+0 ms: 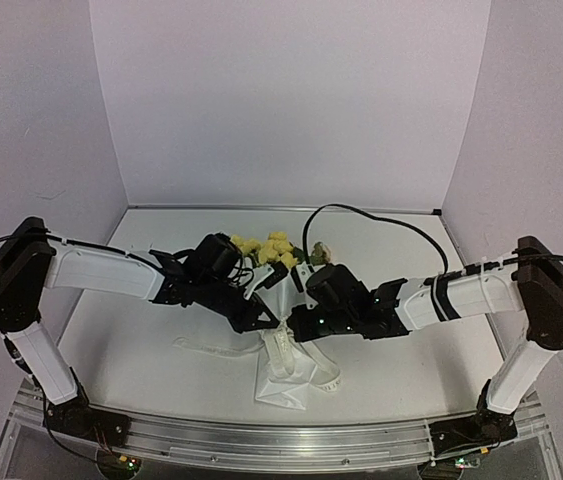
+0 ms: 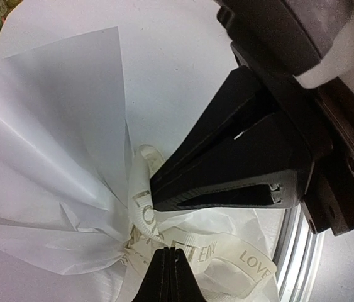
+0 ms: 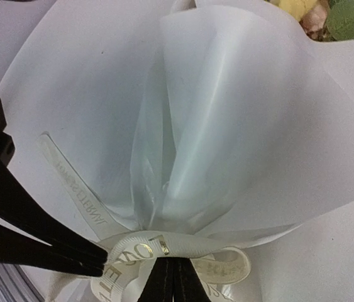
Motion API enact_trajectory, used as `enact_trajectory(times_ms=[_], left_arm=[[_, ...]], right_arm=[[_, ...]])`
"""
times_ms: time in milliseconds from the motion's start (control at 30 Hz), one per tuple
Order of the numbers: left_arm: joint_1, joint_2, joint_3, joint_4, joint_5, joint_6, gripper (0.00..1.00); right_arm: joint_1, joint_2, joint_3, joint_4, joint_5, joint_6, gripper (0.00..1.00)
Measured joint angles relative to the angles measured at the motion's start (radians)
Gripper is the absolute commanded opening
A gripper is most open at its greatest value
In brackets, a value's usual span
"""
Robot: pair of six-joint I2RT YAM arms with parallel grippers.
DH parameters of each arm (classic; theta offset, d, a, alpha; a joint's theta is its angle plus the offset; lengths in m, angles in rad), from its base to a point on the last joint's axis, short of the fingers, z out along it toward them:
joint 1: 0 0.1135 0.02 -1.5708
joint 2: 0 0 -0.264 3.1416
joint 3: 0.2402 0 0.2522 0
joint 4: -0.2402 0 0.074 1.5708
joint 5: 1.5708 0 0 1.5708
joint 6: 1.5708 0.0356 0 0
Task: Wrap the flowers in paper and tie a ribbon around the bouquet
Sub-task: Cross the half-tied ribbon over the folded bouquet.
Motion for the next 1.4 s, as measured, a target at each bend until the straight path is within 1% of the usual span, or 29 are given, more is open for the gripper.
enact_trajectory(times_ms=[267, 600, 800, 1167, 1400], left_arm=[[0.000, -0.029, -0.017, 0.023, 0.022, -0.005, 0.00], [0.000, -0.035, -0.046, 0.089, 0.011, -0.063, 0.00], [0.000, -0.038, -0.074, 0.135, -0.004, -0.102, 0.00], [0.000, -0.101, -0.135, 0.212, -0.133, -0.150, 0.00], [0.000, -0.109, -0.138, 0.239, -0.132, -0.151, 0.00]], right_arm=[[-0.007, 0.026, -0.018, 0.136, -0.022, -0.050, 0.00], [-0.007, 0.067, -0.037, 0.256, -0.063, -0.109, 0.00], [-0.007, 0.069, -0.052, 0.293, -0.055, -0.125, 0.00], [-0.007, 0.069, -0.103, 0.327, -0.068, -0.088, 0.00], [-0.007, 0.069, -0.103, 0.340, -0.071, -0.085, 0.00]])
